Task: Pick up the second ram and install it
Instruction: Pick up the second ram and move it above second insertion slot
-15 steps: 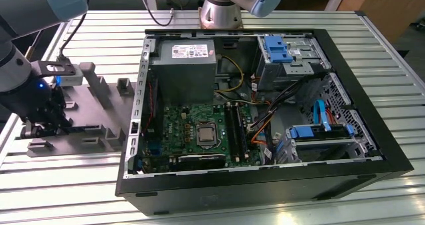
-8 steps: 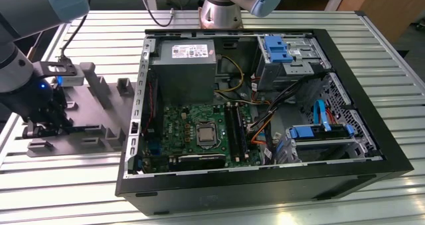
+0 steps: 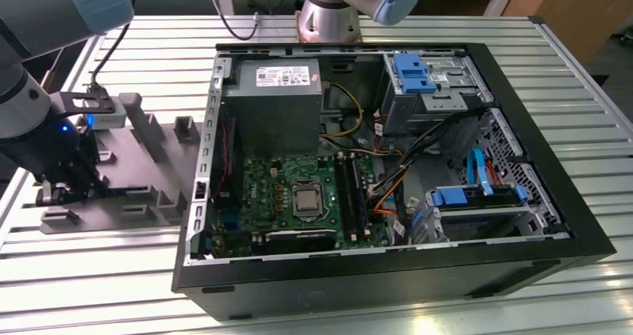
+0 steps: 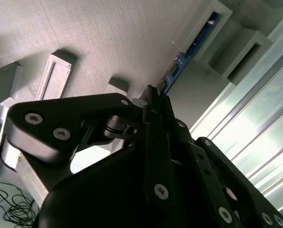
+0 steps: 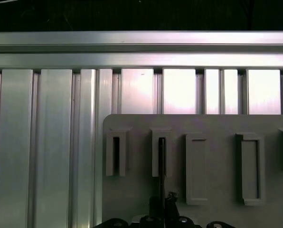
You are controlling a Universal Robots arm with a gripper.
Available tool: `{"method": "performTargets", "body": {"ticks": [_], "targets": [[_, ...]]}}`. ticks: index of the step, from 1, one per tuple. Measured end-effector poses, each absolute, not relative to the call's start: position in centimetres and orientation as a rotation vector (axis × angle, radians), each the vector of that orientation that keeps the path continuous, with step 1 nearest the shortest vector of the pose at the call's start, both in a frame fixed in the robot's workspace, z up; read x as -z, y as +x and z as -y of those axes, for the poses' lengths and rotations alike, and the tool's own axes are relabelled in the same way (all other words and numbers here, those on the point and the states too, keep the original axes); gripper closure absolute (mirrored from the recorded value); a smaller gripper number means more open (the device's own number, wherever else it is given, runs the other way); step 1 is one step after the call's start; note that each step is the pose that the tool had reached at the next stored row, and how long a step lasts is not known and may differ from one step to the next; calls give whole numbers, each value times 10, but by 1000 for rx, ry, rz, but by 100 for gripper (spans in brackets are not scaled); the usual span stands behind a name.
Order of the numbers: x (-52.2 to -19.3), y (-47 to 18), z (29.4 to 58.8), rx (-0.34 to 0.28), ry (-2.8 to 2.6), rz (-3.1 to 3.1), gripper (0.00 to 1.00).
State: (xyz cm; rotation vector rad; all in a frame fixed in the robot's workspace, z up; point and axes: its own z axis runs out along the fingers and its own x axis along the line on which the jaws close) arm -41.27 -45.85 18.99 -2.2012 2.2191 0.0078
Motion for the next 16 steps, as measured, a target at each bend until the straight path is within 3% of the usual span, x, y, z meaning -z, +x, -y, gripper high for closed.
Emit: {"method": "performTargets", "body": {"ticks": [5, 16], "targets": [[-190, -413, 459, -8, -2201, -2219, 86], [-193, -413, 459, -8, -2201, -2219, 86]]}}
